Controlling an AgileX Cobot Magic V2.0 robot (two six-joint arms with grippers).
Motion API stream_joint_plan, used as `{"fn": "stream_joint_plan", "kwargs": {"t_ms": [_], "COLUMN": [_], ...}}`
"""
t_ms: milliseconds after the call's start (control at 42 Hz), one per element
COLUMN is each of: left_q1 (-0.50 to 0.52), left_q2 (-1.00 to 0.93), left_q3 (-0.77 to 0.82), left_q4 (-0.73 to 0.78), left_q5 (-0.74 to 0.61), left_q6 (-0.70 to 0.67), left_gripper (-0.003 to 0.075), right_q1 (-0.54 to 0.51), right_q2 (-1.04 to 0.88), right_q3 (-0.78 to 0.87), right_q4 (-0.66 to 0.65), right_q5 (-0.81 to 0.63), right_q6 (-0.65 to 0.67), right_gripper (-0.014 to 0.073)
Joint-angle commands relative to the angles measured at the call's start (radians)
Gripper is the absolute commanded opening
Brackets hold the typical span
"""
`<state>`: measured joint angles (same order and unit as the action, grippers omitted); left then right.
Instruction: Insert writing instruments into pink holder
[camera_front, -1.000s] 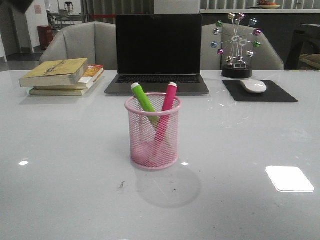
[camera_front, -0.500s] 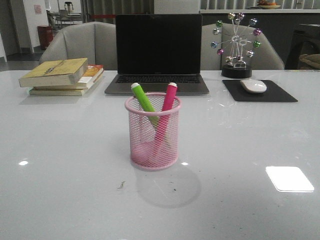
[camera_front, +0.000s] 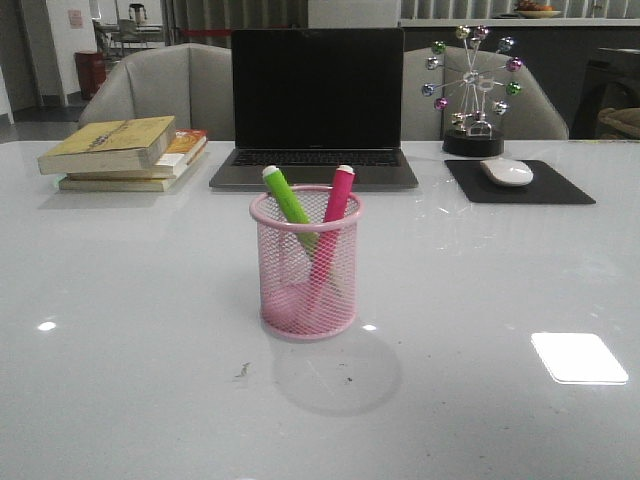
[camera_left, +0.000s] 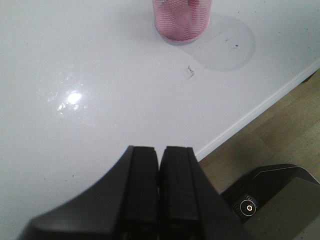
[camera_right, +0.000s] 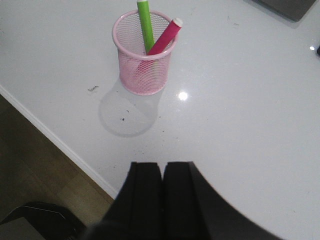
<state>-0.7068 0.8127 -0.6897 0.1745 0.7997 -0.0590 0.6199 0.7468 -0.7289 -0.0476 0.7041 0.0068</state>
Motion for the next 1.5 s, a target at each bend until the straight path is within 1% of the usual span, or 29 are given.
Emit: {"fn": "stream_joint_plan", "kwargs": {"t_ms": [0, 95, 595, 667, 738, 786, 833, 905, 976, 1095, 1286, 1476], "left_q1": [0.0, 0.0, 0.0, 0.039, 0.107, 0.165, 0.225, 0.307, 0.385, 0.511, 0.643, 0.716], "left_q2": [-0.008, -0.008, -0.022, -0.059, -0.107, -0.152, -0.195, -0.274, -0.367, -0.517, -0.71, -0.838], "left_q3": [-0.029, -0.029, -0.026, -0.019, -0.009, 0.016, 0.047, 0.118, 0.213, 0.362, 0.559, 0.667], "left_q4": [0.005, 0.001, 0.004, 0.024, 0.037, 0.032, 0.027, -0.023, -0.077, -0.123, -0.182, -0.284], "left_q5": [-0.071, -0.058, -0.076, -0.08, -0.085, -0.126, -0.194, -0.31, -0.441, -0.571, -0.718, -0.745], "left_q6": [0.003, 0.0, 0.0, 0.003, 0.003, 0.005, 0.015, 0.093, 0.14, 0.156, 0.155, 0.155], "left_gripper": [0.0093, 0.0093, 0.0093, 0.0093, 0.0093, 0.0093, 0.0093, 0.0097, 0.0099, 0.0099, 0.0099, 0.0099], "right_q1": [0.0, 0.0, 0.0, 0.0, 0.0, 0.0, 0.0, 0.0, 0.0, 0.0, 0.0, 0.0], "right_q2": [-0.004, -0.004, -0.004, -0.004, -0.004, -0.004, -0.004, -0.004, -0.004, -0.004, -0.004, -0.004], "right_q3": [-0.026, -0.026, -0.026, -0.026, -0.026, -0.026, -0.026, -0.026, -0.026, -0.026, -0.026, -0.026], "right_q4": [-0.01, -0.01, -0.01, -0.01, -0.01, -0.01, -0.01, -0.01, -0.01, -0.01, -0.01, -0.01], "right_q5": [-0.062, -0.061, -0.061, -0.061, -0.061, -0.061, -0.061, -0.061, -0.061, -0.061, -0.061, -0.061], "right_q6": [-0.007, -0.007, -0.007, -0.007, -0.007, -0.007, -0.007, -0.007, -0.007, -0.007, -0.007, -0.007], "right_gripper": [0.0057, 0.0057, 0.0057, 0.0057, 0.0057, 0.0057, 0.0057, 0.0057, 0.0057, 0.0057, 0.0057, 0.0057]}}
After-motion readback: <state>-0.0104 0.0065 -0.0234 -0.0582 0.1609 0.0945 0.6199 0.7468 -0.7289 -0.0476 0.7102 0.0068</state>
